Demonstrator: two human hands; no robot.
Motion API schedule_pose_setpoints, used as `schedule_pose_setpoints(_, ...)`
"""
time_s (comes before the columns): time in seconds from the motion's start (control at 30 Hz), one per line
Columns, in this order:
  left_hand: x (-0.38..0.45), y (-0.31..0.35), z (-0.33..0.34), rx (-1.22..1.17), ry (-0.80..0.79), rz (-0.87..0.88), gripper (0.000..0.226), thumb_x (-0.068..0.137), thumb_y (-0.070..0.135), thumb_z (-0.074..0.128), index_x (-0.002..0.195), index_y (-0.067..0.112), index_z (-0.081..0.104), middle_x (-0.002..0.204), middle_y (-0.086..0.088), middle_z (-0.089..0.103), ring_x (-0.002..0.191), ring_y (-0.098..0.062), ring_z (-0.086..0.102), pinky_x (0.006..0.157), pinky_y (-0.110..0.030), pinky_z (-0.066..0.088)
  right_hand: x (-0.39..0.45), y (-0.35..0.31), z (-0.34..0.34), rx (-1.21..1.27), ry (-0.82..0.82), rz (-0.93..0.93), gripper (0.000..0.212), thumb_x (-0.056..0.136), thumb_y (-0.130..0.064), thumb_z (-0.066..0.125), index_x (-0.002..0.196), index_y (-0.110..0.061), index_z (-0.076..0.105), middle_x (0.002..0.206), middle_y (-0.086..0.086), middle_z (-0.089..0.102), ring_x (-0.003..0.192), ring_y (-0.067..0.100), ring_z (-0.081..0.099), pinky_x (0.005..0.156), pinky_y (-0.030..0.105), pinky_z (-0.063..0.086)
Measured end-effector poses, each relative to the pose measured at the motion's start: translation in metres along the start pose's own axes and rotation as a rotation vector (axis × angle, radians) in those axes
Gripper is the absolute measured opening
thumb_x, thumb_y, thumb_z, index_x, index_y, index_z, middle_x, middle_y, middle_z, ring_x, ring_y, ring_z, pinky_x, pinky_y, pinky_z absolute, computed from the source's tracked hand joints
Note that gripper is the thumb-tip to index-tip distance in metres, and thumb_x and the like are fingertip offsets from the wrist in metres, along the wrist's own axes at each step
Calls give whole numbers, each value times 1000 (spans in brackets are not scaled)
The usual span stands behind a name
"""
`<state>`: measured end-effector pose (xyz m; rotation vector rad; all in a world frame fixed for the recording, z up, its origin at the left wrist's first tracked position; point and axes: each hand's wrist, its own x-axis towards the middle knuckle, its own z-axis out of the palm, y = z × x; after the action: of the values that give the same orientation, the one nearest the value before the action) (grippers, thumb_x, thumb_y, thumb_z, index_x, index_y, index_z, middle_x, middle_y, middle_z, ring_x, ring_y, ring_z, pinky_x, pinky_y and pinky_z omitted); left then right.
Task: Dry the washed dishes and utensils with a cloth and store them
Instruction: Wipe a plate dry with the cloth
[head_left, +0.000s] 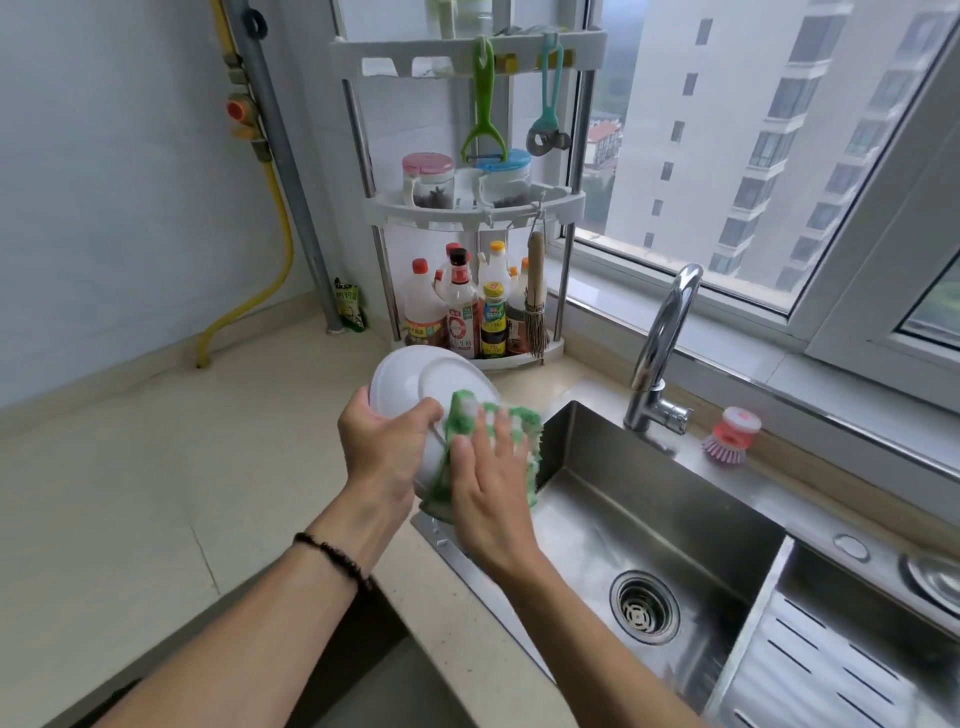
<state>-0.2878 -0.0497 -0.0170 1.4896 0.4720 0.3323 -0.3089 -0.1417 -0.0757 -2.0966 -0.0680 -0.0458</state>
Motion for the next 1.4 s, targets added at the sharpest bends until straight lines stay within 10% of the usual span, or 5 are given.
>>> schedule_pose_setpoints(0.2, 2, 5, -59, -24, -327, -42, 43, 71, -9, 77, 105, 16, 65, 104, -10, 72, 95, -29, 69, 76, -43, 60, 26, -15, -9, 243, 161, 291, 44, 108, -39, 20, 129, -16, 51, 113, 8, 55, 108, 31, 54, 91, 41, 42)
schedule_pose_setpoints(0.43, 11, 4, -145, 120, -563, 106, 41, 67, -10, 81, 102, 7, 68, 93, -5, 76, 86, -21, 72, 69, -27, 56, -9, -85, 61, -172, 0, -336, 54, 101, -53, 18, 145, -40, 47, 156, -9, 36, 143, 12, 26, 120, 37, 14)
schedule_pose_setpoints(0.97, -42, -43, -357, 655, -563, 332, 32, 55, 24, 66, 86, 25, 60, 75, 2, 61, 66, -18, 57, 56, -31, 44, -129, -77, 205, 703, -314, 586, 74, 77, -77, 57, 113, -14, 73, 109, 16, 74, 102, 33, 71, 99, 50, 53)
schedule_pose_setpoints(1.27, -112, -164, -529, 1336, -564, 765, 40, 58, 13, 66, 84, 26, 39, 62, 4, 58, 54, -24, 58, 40, -29, 45, -231, -59, 322, 220, -634, 733, 53, 58, -15, 66, 104, 8, 59, 87, 24, 60, 77, 38, 63, 82, 68, 53)
schedule_pose_setpoints(1.4, -134, -207, -603, 1287, -445, 465, 41, 63, 10, 84, 89, 23, 55, 93, -2, 68, 101, -27, 69, 101, -42, 51, -271, -62, 382, 35, -736, 680, 15, 80, -9, 61, 90, 2, 60, 82, 20, 62, 69, 32, 62, 63, 43, 54)
